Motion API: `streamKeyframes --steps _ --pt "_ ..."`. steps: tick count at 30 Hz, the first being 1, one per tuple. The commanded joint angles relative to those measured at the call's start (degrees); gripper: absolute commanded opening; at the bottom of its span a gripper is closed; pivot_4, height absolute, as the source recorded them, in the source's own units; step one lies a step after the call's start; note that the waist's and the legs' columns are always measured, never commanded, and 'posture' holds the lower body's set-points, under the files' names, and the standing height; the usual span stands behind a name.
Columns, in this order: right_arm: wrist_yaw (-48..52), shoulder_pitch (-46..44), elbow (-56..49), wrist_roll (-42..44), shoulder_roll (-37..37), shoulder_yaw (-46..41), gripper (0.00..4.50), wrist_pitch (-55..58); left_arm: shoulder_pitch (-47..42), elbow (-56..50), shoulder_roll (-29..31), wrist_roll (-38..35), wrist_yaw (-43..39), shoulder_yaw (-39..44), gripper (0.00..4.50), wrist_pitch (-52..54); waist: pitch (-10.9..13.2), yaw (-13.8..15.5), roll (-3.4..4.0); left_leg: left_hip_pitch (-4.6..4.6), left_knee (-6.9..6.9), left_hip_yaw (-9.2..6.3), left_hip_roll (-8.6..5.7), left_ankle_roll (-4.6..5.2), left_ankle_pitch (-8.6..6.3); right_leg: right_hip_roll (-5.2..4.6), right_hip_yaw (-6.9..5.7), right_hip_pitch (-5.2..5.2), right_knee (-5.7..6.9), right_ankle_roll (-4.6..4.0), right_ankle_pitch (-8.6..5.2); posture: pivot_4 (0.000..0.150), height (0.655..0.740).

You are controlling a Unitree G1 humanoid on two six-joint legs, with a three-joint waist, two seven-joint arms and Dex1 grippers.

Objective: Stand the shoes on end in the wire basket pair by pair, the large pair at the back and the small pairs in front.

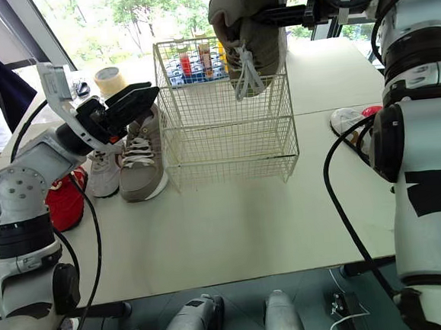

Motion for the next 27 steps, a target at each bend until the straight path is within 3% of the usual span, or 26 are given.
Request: streamKeyframes --steps 1,7,22,27 --pt "0.14 0.65 0.53 -1.14 -0.35 -0.70 1.78 0.69 0.05 -2.24 0.55 -0.70 0.30 1.15 4.47 -0.89 0.00 0.04 0.00 0.00 0.00 0.00 0.00 0.00 0.00 0.00 0.00 0.00 0.00 0.00 0.00 0.150 0.7400" --pt "0.06 2.10 0.02 -1.59 -0.36 -1.49 4.48 0.62 -0.80 -1.63 0.41 -0.44 0.41 0.59 4.50 -0.92 -0.01 -0.40 -0.01 0.01 0.03 0.00 0.00 -0.01 0.01 0.00 0.00 0.01 0.02 0.00 0.00 0.150 0.7400" --pt "-1.08 3.43 -7.13 2.48 -2.94 -7.18 4.48 5.04 -2.51 0.35 -0.64 0.00 -0.45 -1.35 4.50 -0.85 0.01 -1.76 0.02 -0.02 -0.05 0.00 0.01 -0.03 0.02 0.01 0.01 -0.07 0.05 0.00 0.00 0.150 0.7400" --pt "-4.04 10.72 -23.18 7.36 -1.66 -9.67 4.48 11.91 -3.39 1.91 0.54 1.77 -0.65 -1.07 4.50 -1.83 0.00 -1.63 0.01 -0.02 -0.01 -0.01 0.01 -0.03 0.02 0.01 0.00 -0.04 0.05 0.00 0.00 0.150 0.7400"
